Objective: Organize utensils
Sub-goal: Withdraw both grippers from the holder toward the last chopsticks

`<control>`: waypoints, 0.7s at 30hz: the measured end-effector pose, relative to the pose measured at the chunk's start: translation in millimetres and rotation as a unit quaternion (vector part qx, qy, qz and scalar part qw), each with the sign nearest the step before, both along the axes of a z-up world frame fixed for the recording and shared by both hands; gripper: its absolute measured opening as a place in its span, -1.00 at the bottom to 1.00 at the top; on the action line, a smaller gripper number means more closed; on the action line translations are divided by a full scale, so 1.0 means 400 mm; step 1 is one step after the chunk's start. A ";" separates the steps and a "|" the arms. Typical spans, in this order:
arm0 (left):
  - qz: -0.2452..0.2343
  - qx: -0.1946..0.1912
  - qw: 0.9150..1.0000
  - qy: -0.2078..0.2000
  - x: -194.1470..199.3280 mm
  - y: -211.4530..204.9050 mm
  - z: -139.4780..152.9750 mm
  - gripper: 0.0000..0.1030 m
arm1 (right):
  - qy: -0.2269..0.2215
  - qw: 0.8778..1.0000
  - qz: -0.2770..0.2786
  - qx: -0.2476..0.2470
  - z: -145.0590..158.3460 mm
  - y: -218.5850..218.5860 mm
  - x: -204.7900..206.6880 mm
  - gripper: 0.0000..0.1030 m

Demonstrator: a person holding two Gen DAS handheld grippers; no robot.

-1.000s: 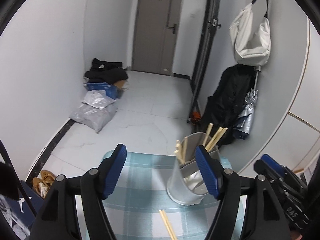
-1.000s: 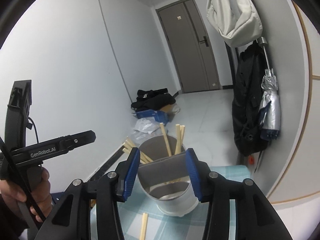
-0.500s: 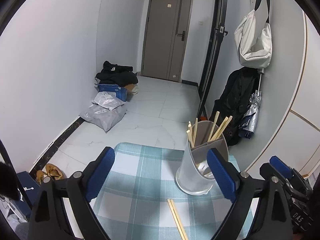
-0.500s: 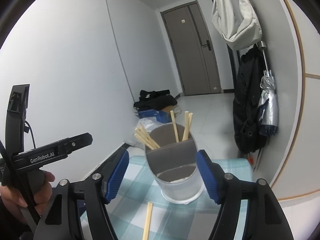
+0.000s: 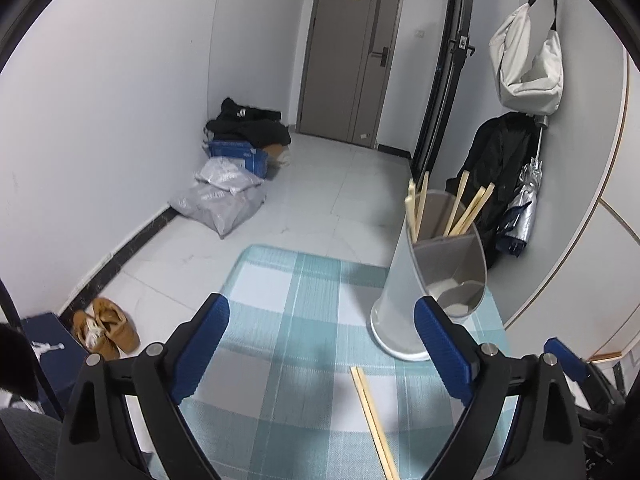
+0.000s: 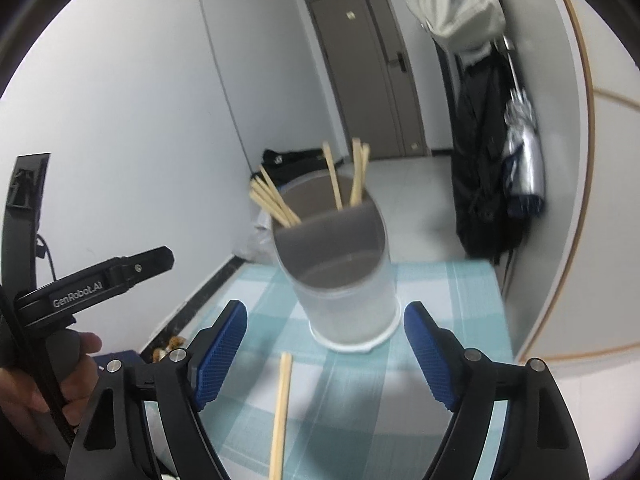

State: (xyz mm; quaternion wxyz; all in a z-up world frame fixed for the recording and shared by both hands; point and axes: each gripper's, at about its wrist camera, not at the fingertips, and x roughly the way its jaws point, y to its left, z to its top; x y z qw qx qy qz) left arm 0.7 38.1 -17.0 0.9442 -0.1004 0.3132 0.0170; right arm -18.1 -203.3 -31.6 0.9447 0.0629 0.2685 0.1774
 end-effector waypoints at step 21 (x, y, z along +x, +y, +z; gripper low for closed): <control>0.044 -0.022 0.996 0.081 0.049 0.079 -0.113 0.78 | 0.183 0.981 -0.030 -0.065 -0.199 0.070 0.131 0.57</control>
